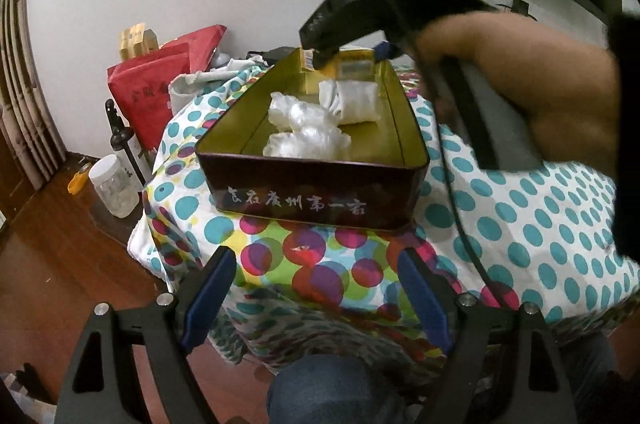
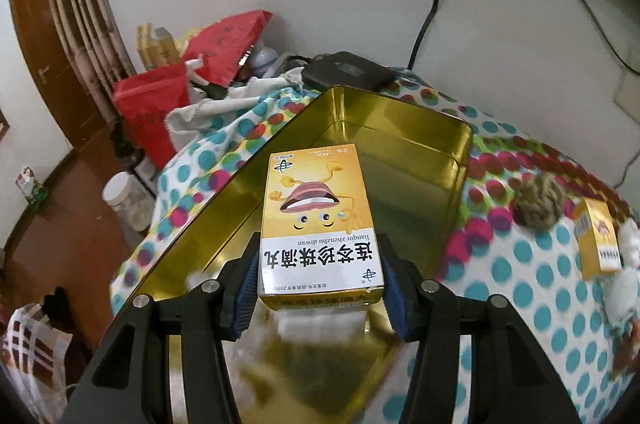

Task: Organize objects
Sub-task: 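Place the yellow medicine box into the gold tin with the right gripper, then grasp the white cloth bundle on the bed with the left gripper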

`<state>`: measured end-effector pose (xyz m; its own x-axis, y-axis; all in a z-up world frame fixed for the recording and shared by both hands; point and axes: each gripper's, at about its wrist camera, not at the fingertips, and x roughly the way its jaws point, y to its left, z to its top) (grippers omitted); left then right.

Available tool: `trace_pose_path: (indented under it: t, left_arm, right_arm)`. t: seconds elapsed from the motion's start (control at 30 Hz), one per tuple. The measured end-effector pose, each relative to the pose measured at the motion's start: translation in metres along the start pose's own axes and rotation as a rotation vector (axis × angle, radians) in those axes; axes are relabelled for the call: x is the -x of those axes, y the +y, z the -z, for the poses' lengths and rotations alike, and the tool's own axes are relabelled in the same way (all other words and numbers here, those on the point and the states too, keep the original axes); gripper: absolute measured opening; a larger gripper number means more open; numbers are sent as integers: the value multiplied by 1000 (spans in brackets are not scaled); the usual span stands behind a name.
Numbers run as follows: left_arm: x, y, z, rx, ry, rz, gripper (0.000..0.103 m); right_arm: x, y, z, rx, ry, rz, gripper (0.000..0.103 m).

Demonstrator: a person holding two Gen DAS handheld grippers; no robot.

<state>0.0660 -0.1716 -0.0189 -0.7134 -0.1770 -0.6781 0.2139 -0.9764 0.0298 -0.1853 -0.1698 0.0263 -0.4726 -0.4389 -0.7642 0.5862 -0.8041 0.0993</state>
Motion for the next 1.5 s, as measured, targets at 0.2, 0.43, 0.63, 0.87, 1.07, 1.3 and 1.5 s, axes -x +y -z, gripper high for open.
trace_pose_path:
  t: [0.2, 0.43, 0.63, 0.87, 1.07, 1.3, 1.5]
  left_arm:
    - [-6, -8, 5, -42, 8, -8, 85]
    - [-3, -25, 11, -97, -4, 17, 85]
    - [9, -53, 7, -146, -4, 88, 85]
    - [4, -105, -41, -186, -29, 162, 85]
    - [-20, -161, -91, -193, -35, 140, 85]
    - [-43, -227, -108, -241, -32, 176, 85]
    - [-71, -270, -121, -262, -27, 203, 85]
  right_arm:
    - [-34, -6, -17, -1, 87, -19, 54]
    - [22, -40, -1, -10, -38, -52, 88]
    - [90, -125, 79, -79, -89, 53, 92]
    - [142, -233, 174, -251, -77, 223, 93]
    - [165, -280, 203, -398, -132, 255, 93]
    - [169, -294, 212, -407, -141, 278, 93]
    - [173, -307, 228, -458, -150, 257, 96]
